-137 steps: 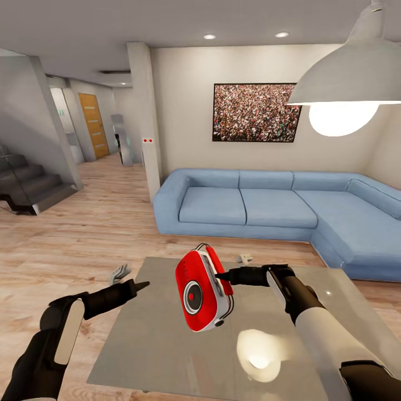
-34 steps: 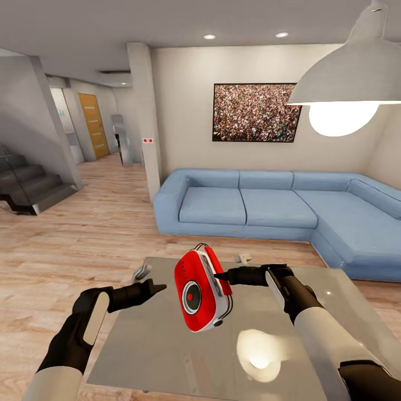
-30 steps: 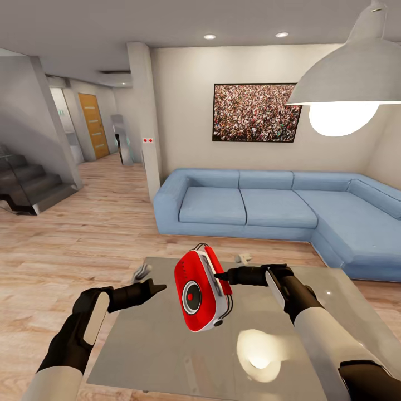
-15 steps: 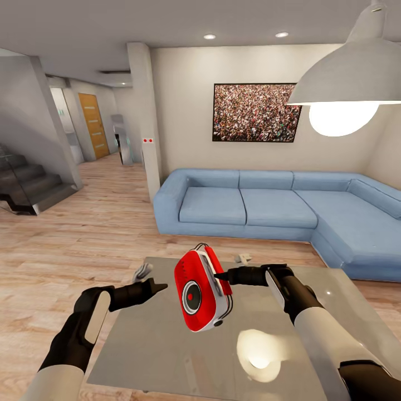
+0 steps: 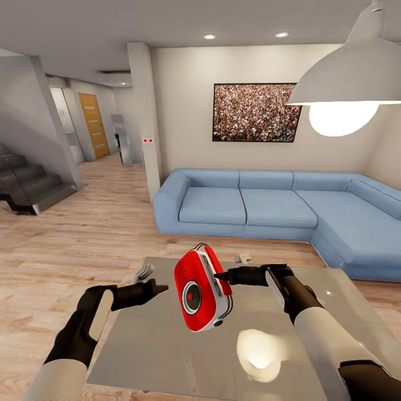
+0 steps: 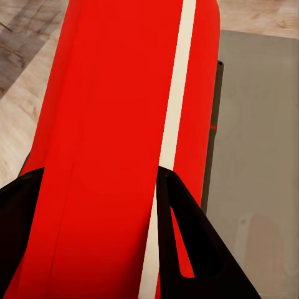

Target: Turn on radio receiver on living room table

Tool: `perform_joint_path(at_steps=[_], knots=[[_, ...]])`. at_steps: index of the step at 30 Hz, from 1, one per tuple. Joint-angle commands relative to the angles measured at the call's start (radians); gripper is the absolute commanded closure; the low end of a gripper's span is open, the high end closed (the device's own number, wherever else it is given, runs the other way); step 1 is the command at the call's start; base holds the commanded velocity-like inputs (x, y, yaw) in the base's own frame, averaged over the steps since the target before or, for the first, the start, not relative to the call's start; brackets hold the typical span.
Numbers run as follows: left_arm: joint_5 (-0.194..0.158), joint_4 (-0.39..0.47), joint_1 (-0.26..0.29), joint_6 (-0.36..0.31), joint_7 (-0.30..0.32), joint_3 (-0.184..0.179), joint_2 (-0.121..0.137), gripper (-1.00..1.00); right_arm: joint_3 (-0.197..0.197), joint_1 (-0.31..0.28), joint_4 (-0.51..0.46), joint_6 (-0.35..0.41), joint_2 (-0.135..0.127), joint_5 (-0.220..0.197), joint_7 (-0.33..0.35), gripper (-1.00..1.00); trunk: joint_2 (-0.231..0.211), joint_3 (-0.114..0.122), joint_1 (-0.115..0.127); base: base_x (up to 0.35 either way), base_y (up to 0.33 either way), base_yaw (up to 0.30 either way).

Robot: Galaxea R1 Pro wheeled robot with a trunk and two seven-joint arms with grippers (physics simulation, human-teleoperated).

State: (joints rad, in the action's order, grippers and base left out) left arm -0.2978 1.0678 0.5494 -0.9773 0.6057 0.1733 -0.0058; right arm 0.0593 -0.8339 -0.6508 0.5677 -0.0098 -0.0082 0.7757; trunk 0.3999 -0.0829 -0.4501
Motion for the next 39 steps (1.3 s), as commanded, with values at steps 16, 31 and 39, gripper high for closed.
perform_joint_path(at_steps=[16,31,39], knots=[[0.026,-0.02,0.014,0.0,0.0,-0.016,-0.009,1.0,-0.001,-0.001,-0.001,0.003,0.001,-0.007,0.0,1.0,0.0,0.0,0.0,0.0,0.0,0.0],[0.028,-0.045,0.036,0.001,-0.001,-0.04,-0.049,1.0,-0.001,-0.002,-0.001,0.003,0.001,-0.009,0.0,1.0,0.0,0.0,0.0,0.0,0.0,0.0],[0.029,-0.048,0.04,0.002,-0.001,-0.039,-0.042,1.0,-0.001,-0.002,-0.001,0.004,0.001,-0.009,0.0,1.0,0.0,0.0,0.0,0.0,0.0,0.0]])
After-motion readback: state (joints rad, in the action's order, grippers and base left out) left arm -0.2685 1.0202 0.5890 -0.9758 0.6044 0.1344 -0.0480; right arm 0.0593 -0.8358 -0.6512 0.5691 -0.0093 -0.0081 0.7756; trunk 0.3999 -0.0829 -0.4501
